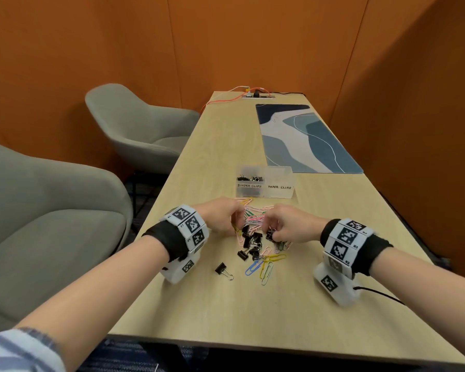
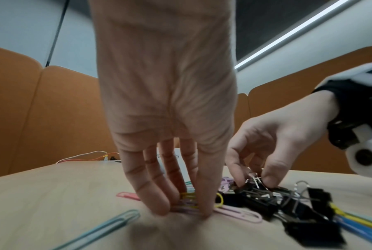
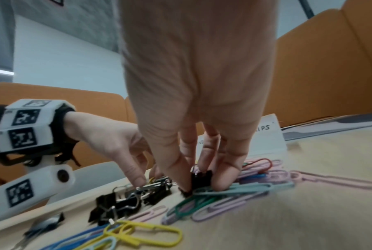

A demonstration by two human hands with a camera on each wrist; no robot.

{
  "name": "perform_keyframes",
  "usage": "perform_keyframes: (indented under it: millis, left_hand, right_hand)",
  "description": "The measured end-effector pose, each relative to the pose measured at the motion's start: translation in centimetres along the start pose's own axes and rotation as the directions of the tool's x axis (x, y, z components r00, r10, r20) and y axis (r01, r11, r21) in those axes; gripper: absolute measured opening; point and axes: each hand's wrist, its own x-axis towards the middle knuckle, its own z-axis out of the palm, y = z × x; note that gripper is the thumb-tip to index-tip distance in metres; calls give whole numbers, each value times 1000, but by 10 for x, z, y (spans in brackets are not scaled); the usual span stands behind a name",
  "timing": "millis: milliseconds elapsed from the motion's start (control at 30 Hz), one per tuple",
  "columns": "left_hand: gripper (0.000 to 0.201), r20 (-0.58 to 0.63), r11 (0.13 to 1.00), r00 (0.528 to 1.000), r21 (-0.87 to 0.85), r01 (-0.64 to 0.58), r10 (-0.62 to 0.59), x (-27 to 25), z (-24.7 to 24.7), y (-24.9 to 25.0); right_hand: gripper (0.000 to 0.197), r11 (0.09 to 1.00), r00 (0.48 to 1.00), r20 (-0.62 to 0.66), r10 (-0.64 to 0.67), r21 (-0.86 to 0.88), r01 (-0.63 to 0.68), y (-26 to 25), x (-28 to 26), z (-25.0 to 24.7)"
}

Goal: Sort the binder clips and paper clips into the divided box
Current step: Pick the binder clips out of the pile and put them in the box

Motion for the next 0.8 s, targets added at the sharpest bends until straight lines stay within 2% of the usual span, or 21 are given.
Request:
perform_keyframes:
  millis: [67, 167, 267, 333, 433, 533, 600, 667, 733, 800]
  left_hand:
    - [19, -1, 1000, 1000, 5, 4, -4, -2, -3, -1]
    - [19, -57, 1000, 998, -16, -19, 18, -5, -5, 3]
    - [28, -13, 994, 996, -65, -87, 87, -7, -1, 10]
    - [37, 32, 993, 992, -18, -119, 120, -6, 2, 15]
    - [42, 48, 987, 991, 95, -127, 123, -4, 4, 19]
    - [35, 37, 982, 992, 144, -123, 119, -2, 6, 21]
    - [27, 31, 979, 993, 161, -121, 117, -1, 6, 23]
    - [22, 24, 977, 993, 175, -121, 119, -1, 6, 24]
    - [23, 6, 978, 993, 174, -119, 119, -1, 7, 24]
    - [30, -11, 982, 994, 156, -105, 108, -1, 8, 24]
  right_hand:
    - [20, 989, 998, -40, 50, 139, -44, 4, 1, -2]
    - [24, 915, 988, -54, 147, 387, -115, 7, 1, -5]
    - [31, 861, 984, -9, 178, 486, -151, 4, 2, -9]
    - [31, 829, 983, 10, 184, 536, -160, 1, 1, -12]
    - [29, 714, 969, 64, 240, 664, -221, -3, 1, -14]
    - [15, 587, 953, 135, 272, 761, -275, -8, 0, -15]
    - [12, 639, 958, 131, 255, 721, -268, -8, -2, -14]
    - [13, 762, 969, 89, 232, 602, -237, -8, -5, -10]
    - [22, 906, 981, 14, 191, 382, -182, -10, -9, -7]
    - [29, 987, 993, -36, 111, 123, -106, -13, -12, -4]
